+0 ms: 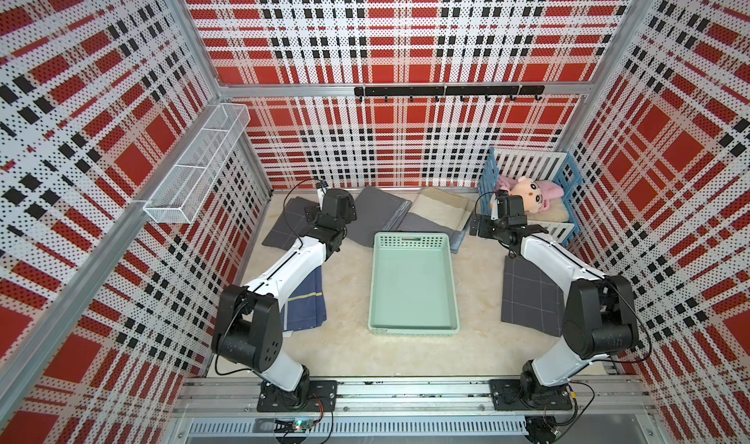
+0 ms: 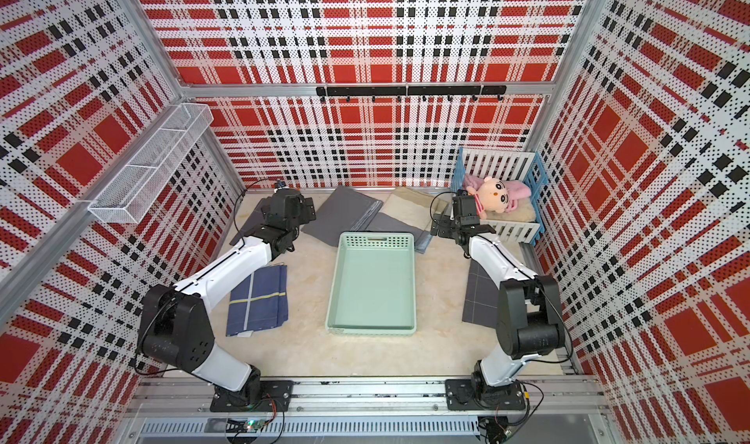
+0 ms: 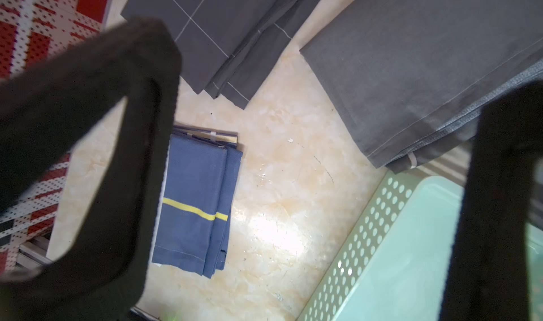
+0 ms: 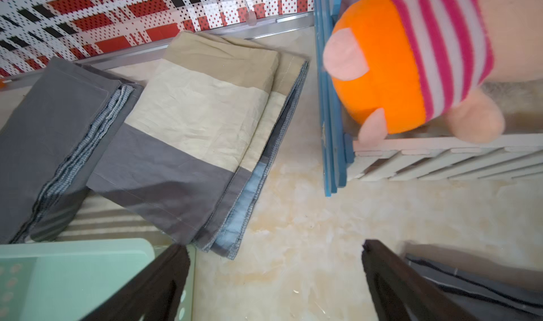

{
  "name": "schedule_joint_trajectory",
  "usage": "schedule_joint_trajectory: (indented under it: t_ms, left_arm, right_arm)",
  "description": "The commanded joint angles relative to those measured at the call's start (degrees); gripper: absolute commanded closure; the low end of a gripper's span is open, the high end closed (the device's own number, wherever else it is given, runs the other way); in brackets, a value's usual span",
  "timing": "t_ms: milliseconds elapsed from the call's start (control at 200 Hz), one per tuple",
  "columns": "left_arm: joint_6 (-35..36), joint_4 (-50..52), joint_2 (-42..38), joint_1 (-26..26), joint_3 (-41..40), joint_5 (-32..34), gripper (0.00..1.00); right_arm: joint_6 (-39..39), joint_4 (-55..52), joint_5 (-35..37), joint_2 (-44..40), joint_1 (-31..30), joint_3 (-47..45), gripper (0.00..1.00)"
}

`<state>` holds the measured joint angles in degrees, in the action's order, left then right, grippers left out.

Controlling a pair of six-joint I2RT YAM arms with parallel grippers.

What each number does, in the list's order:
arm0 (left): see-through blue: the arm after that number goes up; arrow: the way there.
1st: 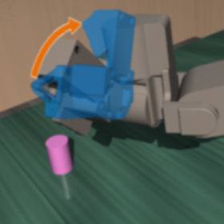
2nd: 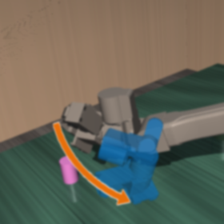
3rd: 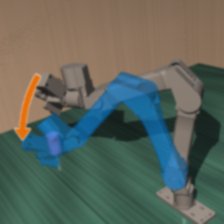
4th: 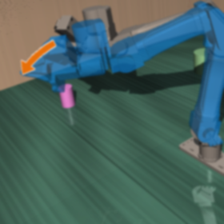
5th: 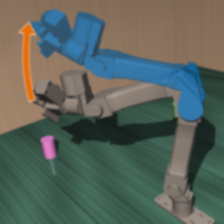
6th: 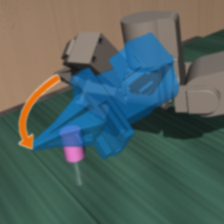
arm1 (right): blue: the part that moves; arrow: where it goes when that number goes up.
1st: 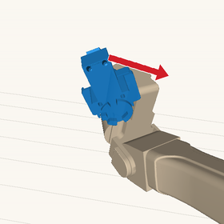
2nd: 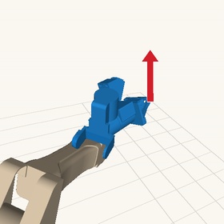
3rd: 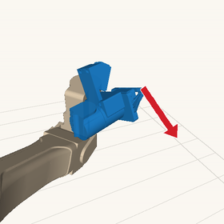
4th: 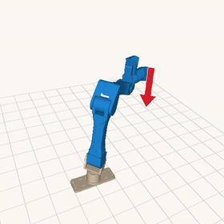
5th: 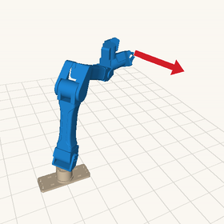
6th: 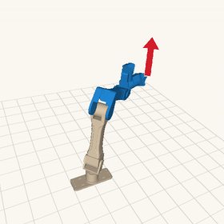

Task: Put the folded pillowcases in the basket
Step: Move the pillowcase to the center of the board.

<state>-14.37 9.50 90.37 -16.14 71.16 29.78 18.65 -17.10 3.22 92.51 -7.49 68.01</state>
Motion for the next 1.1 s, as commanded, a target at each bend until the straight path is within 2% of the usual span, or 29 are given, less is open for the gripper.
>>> schedule_joint_trajectory:
  t_ms: [0, 55, 115, 155, 200, 235, 291, 311, 356, 386, 436, 456, 506, 526, 541, 611, 711, 751, 787, 922, 997, 1092]
  left_arm:
    - [-4.4, 4.0, -0.8, 3.5, 4.3, -8.7, 0.01]
    - [-4.8, 4.1, -1.3, 3.8, 4.7, -9.1, 0.01]
    - [-6.0, 4.1, -1.8, 4.0, 5.4, -10.3, 0.01]
    - [-7.7, 4.7, -2.1, 4.3, 6.0, -11.0, 0.01]
    - [-8.5, 4.8, -2.6, 5.0, 6.4, -13.3, 0.01]
    - [-9.0, 4.8, -3.0, 5.5, 6.4, -13.6, 0.01]
    - [-9.7, 4.6, -3.5, 6.3, 6.1, -15.2, 0.01]
    - [-9.7, 4.6, -3.5, 6.9, 6.1, -17.3, 0.01]
    - [-9.7, 4.6, -3.2, 8.3, 6.3, -23.1, 0.0]
    - [-9.8, 5.0, -3.1, 8.9, 6.3, -25.0, 0.09]
    - [-10.7, 7.6, -2.6, 9.2, 7.2, -23.2, 0.25]
    - [-11.1, 9.5, -2.0, 9.4, 7.8, -22.0, 0.36]
    - [-13.3, 14.6, -0.3, 9.9, 9.8, -18.9, 0.81]
    - [-14.3, 16.8, 0.5, 10.4, 10.5, -18.3, 0.94]
    - [-15.0, 18.4, 1.0, 10.6, 10.8, -18.1, 1.0]
    - [-16.8, 23.0, 2.5, 12.2, 11.3, -19.2, 1.0]
    - [-18.5, 26.2, 2.1, 12.8, 9.0, -17.6, 1.0]
    - [-18.8, 27.3, 1.9, 12.9, 7.8, -16.7, 1.0]
    - [-19.1, 28.1, 1.8, 13.1, 6.7, -16.2, 1.0]
    - [-20.7, 30.2, 2.8, 16.1, 1.5, -19.8, 1.0]
    - [-21.3, 30.2, 2.7, 17.1, -0.9, -20.5, 1.0]
    - [-21.7, 30.2, 2.6, 17.2, -3.0, -20.6, 0.97]
  right_arm:
    - [-2.7, -3.7, 6.9, -2.8, -4.2, 3.0, 0.0]
    - [-4.1, -3.8, 12.7, -4.7, -6.5, 3.4, 0.0]
    - [-3.9, -2.4, 13.9, -7.0, -7.3, 2.6, 0.0]
    - [0.8, -1.7, 15.7, -8.0, -6.7, 1.6, 0.0]
    - [11.3, -4.0, 19.2, -8.2, -5.4, 0.7, 0.0]
    - [18.4, -8.1, 15.9, -7.7, -3.2, 1.6, 0.0]
    - [18.3, -8.3, 3.8, -6.5, 1.0, 1.8, 0.0]
    - [18.3, -8.2, 1.7, -6.2, 1.8, 1.6, 0.0]
    - [16.6, -7.2, 1.3, -6.4, 1.8, 0.9, 0.07]
    - [15.4, -6.7, 2.7, -7.0, 0.7, 0.6, 0.09]
    - [13.5, -6.9, 5.1, -7.4, -1.6, 1.0, 0.13]
    - [12.0, -7.5, 5.6, -7.1, -2.4, 1.5, 0.17]
    - [10.1, -9.8, 4.5, -5.5, -3.9, 3.8, 0.28]
    - [9.6, -10.6, 3.8, -4.7, -4.6, 4.8, 0.35]
    - [9.4, -11.1, 3.2, -4.0, -5.1, 5.6, 0.41]
    - [8.5, -13.5, 1.2, -1.2, -8.2, 8.6, 0.75]
    - [6.0, -15.5, 1.9, 2.2, -15.2, 12.6, 0.99]
    - [4.9, -15.9, 1.3, 3.7, -18.1, 14.4, 0.99]
    - [4.6, -16.5, 0.2, 5.0, -20.3, 16.2, 0.96]
    - [3.9, -16.6, -6.9, 11.2, -27.7, 23.6, 0.57]
    - [1.5, -17.2, -3.1, 15.2, -32.4, 27.8, 0.43]
    - [-4.2, -18.0, -2.0, 20.4, -37.0, 33.5, 0.37]
